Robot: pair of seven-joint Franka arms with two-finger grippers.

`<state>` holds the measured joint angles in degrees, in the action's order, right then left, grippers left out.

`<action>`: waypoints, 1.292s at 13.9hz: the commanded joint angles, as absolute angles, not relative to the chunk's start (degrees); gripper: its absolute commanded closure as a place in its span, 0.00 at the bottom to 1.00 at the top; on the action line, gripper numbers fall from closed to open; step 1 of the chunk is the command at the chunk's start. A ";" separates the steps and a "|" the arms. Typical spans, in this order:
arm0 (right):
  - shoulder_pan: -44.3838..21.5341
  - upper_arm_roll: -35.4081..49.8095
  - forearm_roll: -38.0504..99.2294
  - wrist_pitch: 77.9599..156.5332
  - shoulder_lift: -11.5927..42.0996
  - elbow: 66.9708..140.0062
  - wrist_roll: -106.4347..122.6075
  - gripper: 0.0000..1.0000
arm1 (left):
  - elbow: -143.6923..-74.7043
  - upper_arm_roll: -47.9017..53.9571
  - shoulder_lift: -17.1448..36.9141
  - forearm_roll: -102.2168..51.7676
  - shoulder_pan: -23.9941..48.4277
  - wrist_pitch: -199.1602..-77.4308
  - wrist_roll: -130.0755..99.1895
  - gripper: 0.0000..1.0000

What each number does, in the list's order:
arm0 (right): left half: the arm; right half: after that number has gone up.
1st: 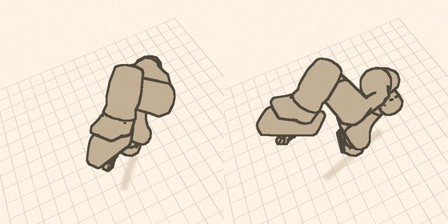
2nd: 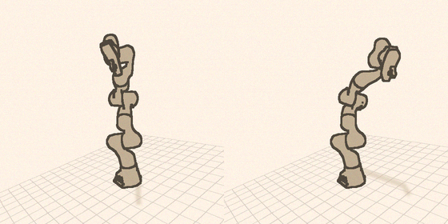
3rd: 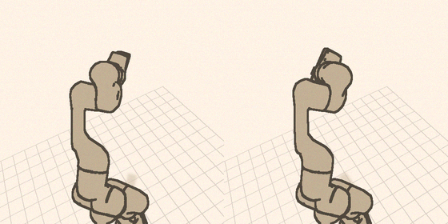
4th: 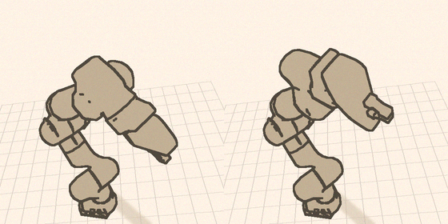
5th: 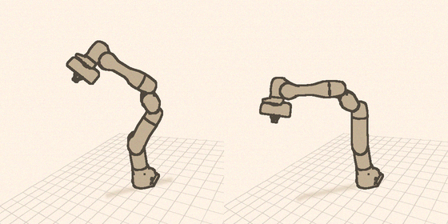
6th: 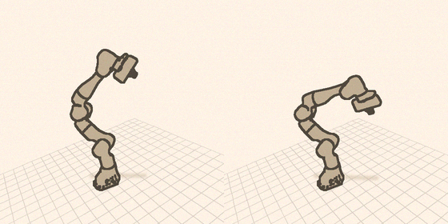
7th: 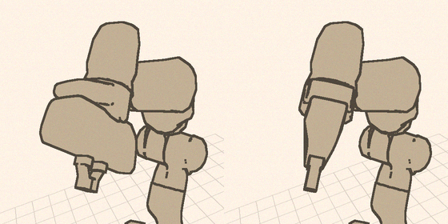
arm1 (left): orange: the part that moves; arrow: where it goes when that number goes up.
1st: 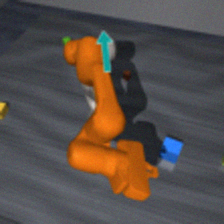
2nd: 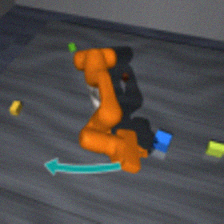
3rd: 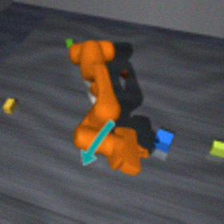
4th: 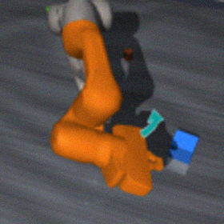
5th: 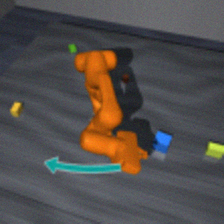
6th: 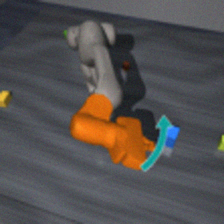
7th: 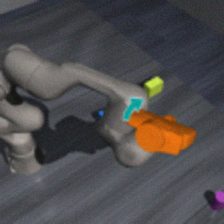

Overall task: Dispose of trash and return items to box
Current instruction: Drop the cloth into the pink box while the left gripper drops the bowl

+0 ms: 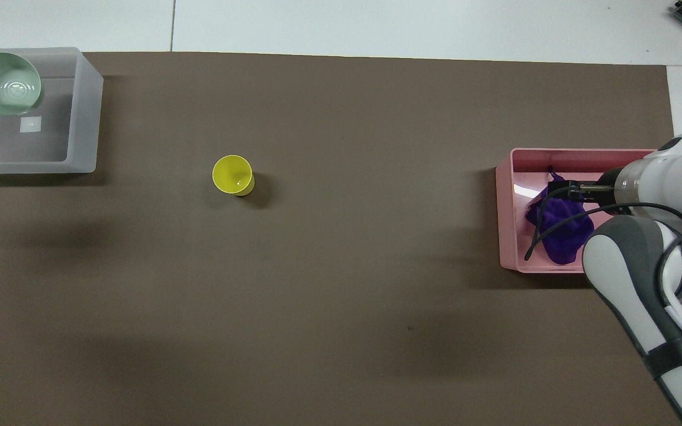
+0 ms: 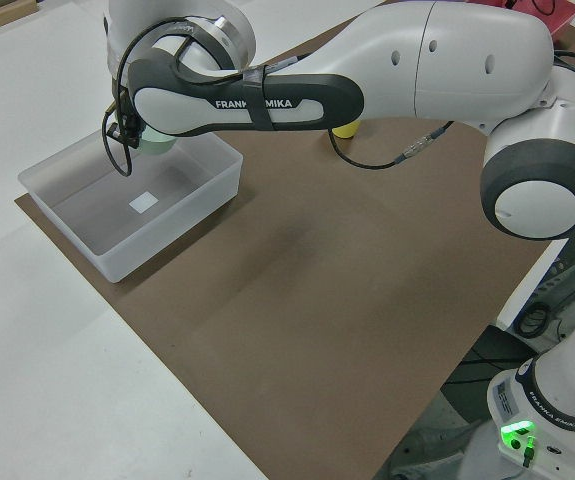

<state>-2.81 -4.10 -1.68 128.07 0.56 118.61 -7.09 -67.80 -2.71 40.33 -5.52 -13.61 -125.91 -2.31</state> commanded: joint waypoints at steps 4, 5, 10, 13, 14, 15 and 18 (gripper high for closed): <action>-3.25 -3.52 -2.99 106.29 -2.46 102.60 -11.16 0.00 | -82.85 -2.29 35.87 -4.92 -13.54 -136.56 -2.02 1.00; -3.16 -3.60 -2.64 102.95 -2.55 99.78 -11.16 0.00 | -84.88 -2.29 35.25 -4.92 -13.45 -137.89 -2.02 1.00; -1.94 -4.31 -3.07 88.88 -2.55 88.88 -8.37 0.00 | -85.26 -2.46 34.72 -4.75 -13.19 -136.85 -1.93 0.57; -1.85 -4.22 -2.90 86.49 -3.42 88.41 -6.50 0.00 | -83.77 -2.46 34.72 -4.75 -13.10 -134.83 0.87 0.22; -1.93 -4.22 -2.81 86.40 -3.43 88.42 -6.42 0.00 | -83.24 -2.46 34.11 -4.66 -13.01 -134.04 1.40 0.05; -1.50 -4.22 -1.68 86.14 -3.60 88.77 -6.50 0.00 | -83.32 -2.46 32.80 -4.66 -12.83 -133.08 2.62 0.03; -1.41 -4.04 1.14 87.89 -4.57 91.14 -7.65 0.00 | -84.37 -2.37 26.91 -4.92 -11.52 -126.42 9.47 0.00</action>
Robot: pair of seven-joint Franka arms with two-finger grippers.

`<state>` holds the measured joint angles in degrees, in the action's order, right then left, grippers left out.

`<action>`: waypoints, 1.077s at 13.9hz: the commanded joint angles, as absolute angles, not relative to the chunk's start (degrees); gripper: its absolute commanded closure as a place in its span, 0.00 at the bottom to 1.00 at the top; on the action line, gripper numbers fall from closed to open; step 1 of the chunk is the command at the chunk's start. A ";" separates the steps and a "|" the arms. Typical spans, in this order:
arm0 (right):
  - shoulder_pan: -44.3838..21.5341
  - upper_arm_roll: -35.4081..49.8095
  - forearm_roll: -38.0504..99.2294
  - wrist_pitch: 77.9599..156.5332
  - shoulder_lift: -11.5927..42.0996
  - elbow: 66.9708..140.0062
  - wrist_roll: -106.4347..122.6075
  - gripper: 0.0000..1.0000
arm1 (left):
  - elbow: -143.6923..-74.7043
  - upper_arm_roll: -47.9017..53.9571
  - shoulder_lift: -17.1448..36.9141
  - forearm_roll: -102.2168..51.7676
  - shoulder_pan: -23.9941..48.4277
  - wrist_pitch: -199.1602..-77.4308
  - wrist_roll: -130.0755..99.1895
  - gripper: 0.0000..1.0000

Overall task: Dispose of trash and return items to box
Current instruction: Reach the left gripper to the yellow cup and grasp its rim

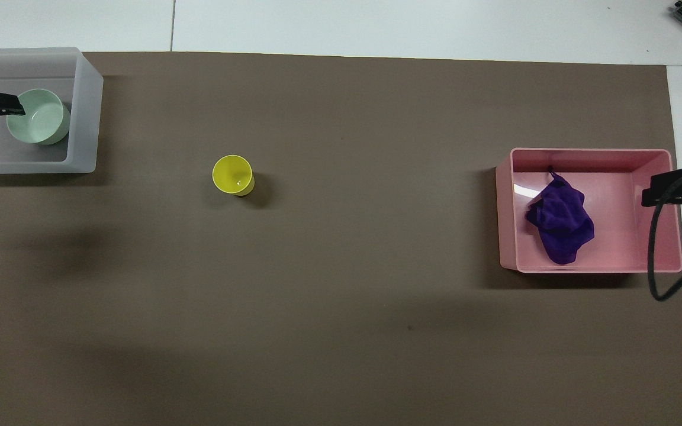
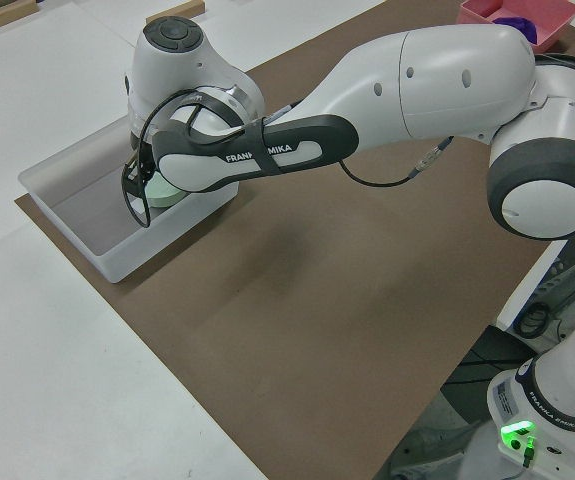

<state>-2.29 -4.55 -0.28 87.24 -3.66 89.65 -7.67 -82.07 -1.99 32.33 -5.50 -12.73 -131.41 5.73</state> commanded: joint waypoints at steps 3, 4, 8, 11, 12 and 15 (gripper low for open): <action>-1.58 -4.13 0.70 88.59 -4.75 91.93 -7.12 0.00 | -88.84 -2.37 20.32 -4.92 -7.13 -122.00 12.57 0.00; -1.76 -4.13 -0.08 88.51 -4.83 92.28 -6.68 0.00 | -91.38 -2.46 18.21 -4.83 -5.03 -121.99 12.48 0.00; -2.02 -3.69 -2.46 88.42 -4.92 92.99 -4.75 0.00 | -99.21 -2.55 14.24 -4.83 3.75 -122.60 11.26 0.00; -2.11 -3.52 -3.08 88.42 -5.01 93.16 -4.83 0.00 | -105.89 -2.46 12.31 -1.43 11.13 -126.29 3.37 0.00; -2.11 -3.52 -3.08 88.42 -5.10 93.43 -4.83 0.00 | -107.30 -2.37 12.30 -0.19 13.86 -127.69 -0.49 0.00; -2.11 -3.52 -2.99 88.51 -5.10 93.43 -4.92 0.00 | -110.30 -2.37 12.57 -0.09 19.32 -131.65 -5.53 0.00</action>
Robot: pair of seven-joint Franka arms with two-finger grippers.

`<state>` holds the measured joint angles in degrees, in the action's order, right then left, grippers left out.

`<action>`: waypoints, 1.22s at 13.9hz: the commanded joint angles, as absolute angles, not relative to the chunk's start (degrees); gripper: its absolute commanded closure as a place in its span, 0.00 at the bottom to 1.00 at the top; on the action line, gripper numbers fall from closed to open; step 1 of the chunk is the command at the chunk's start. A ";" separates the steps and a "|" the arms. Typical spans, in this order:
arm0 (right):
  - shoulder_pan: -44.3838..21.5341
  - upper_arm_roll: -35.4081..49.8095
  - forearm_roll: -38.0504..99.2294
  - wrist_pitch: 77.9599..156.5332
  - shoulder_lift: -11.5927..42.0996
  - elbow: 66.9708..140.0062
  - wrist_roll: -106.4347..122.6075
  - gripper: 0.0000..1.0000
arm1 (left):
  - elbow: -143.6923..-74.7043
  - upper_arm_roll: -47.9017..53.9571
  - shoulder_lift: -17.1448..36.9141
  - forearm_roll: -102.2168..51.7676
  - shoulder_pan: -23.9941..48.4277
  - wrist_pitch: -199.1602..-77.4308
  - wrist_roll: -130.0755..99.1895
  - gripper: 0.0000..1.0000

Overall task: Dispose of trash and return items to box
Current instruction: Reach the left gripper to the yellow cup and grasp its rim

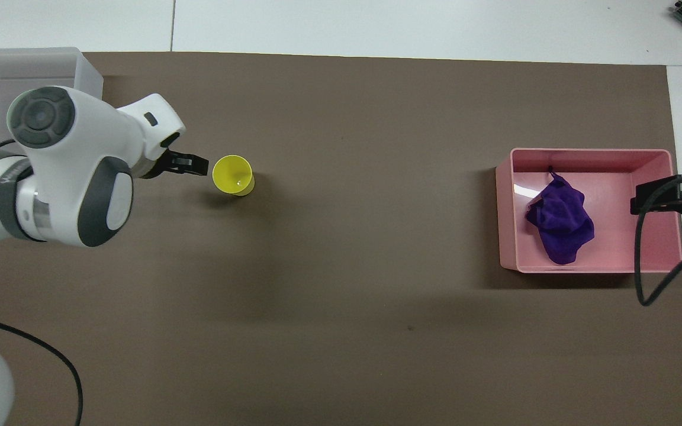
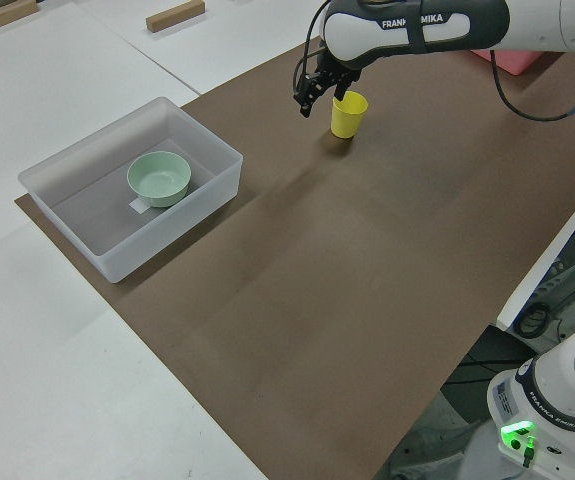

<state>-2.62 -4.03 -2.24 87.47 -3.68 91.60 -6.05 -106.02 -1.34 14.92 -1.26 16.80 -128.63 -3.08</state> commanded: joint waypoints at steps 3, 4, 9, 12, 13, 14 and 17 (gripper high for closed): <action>-2.11 -3.52 -2.99 88.59 -5.10 93.43 -4.92 0.00 | -111.53 -2.20 14.40 -0.09 21.01 -136.47 -8.52 0.00; -2.11 -3.52 -2.99 88.59 -5.10 93.43 -4.92 0.00 | -111.79 -2.28 15.37 -0.09 21.27 -137.45 -8.61 0.00; -2.11 -3.52 -3.08 88.59 -5.10 93.43 -4.83 0.00 | -112.23 -2.28 17.67 -0.18 21.09 -141.07 -8.70 1.00; -2.11 -3.52 -3.08 88.68 -5.10 93.43 -4.75 0.00 | -112.94 -2.37 17.32 -0.18 21.01 -140.63 -8.70 1.00; -2.11 -3.52 -3.08 88.59 -5.10 93.43 -4.75 0.00 | -112.68 -2.37 16.97 -0.18 20.74 -140.28 -8.61 1.00; -2.11 -3.52 -3.08 88.59 -5.10 93.43 -4.75 0.00 | -112.50 -2.46 15.74 -0.18 20.39 -139.66 -8.61 1.00; -2.11 -3.52 -3.08 88.59 -5.10 93.43 -4.75 0.00 | -109.61 -2.55 12.22 -0.18 16.28 -134.23 -8.18 1.00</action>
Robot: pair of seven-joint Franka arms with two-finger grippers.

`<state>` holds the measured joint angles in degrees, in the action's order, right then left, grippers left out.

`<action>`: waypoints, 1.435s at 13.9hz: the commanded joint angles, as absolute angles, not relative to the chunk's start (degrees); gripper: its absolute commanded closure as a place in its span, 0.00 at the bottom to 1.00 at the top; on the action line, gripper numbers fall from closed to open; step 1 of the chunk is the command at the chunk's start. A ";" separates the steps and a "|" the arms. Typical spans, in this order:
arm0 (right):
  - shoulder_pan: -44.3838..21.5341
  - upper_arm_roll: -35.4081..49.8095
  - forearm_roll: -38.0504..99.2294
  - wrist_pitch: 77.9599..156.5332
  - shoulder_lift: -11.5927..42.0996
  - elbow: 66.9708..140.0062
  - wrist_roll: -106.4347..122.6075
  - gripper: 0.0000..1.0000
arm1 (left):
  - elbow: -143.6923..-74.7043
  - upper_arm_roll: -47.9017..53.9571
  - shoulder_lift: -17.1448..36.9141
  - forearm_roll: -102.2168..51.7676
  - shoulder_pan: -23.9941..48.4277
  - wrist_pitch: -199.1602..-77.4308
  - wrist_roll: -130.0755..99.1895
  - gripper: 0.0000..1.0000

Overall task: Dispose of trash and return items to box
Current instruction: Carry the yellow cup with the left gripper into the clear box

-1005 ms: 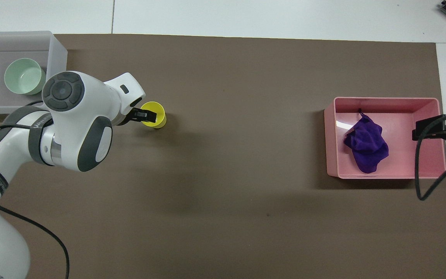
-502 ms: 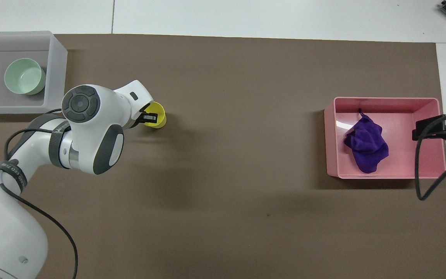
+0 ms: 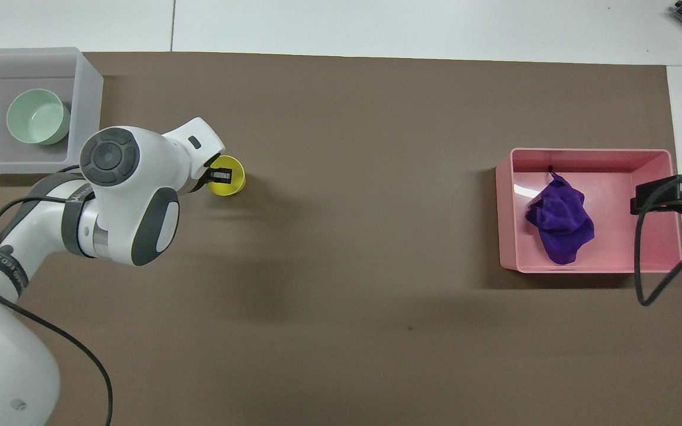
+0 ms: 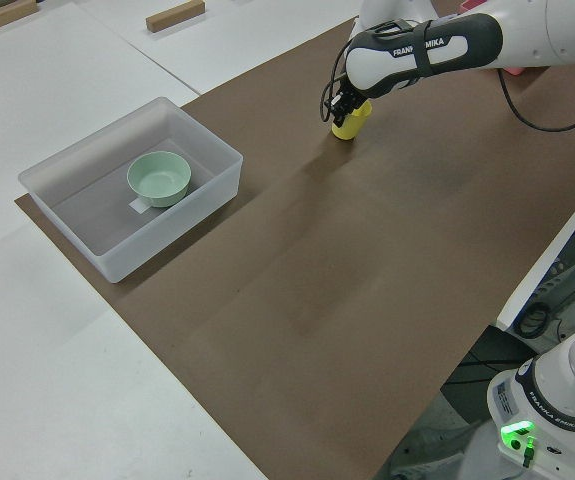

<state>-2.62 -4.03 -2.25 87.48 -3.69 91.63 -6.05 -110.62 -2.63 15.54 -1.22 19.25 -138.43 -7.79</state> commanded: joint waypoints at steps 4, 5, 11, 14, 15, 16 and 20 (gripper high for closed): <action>-2.11 -3.52 -2.64 88.86 -5.10 93.43 -5.18 0.00 | -99.78 -2.37 14.58 3.07 7.59 -128.24 -4.23 1.00; -2.11 -3.52 -2.55 88.86 -5.10 93.43 -5.19 0.00 | -96.28 -2.37 15.72 3.16 5.73 -125.71 -3.17 1.00; -2.02 -3.52 -2.37 88.77 -5.10 93.43 -5.27 0.00 | -83.95 -2.02 22.49 -1.67 -6.23 -120.32 9.92 1.00; -2.02 -3.52 -2.37 88.86 -5.10 93.51 -5.27 0.00 | -79.38 -1.76 27.93 -3.25 -9.39 -120.85 11.77 1.00; -1.93 -3.52 -2.37 88.86 -5.10 93.69 -5.27 0.00 | -77.71 -1.76 29.86 -3.77 -9.84 -121.20 12.13 1.00; -1.85 -3.52 -2.37 88.94 -5.27 93.87 -5.27 0.00 | -76.39 -1.93 31.62 -4.04 -10.19 -121.81 12.13 1.00; -1.49 -3.52 -2.37 89.47 -5.54 94.48 -4.92 0.00 | -75.94 -2.11 34.71 -4.92 -11.95 -125.15 11.95 1.00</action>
<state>-2.47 -4.06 -2.25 87.74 -3.79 92.10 -6.05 -78.27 -2.49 32.37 -3.62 -10.49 -123.89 10.99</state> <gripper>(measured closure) 0.000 0.956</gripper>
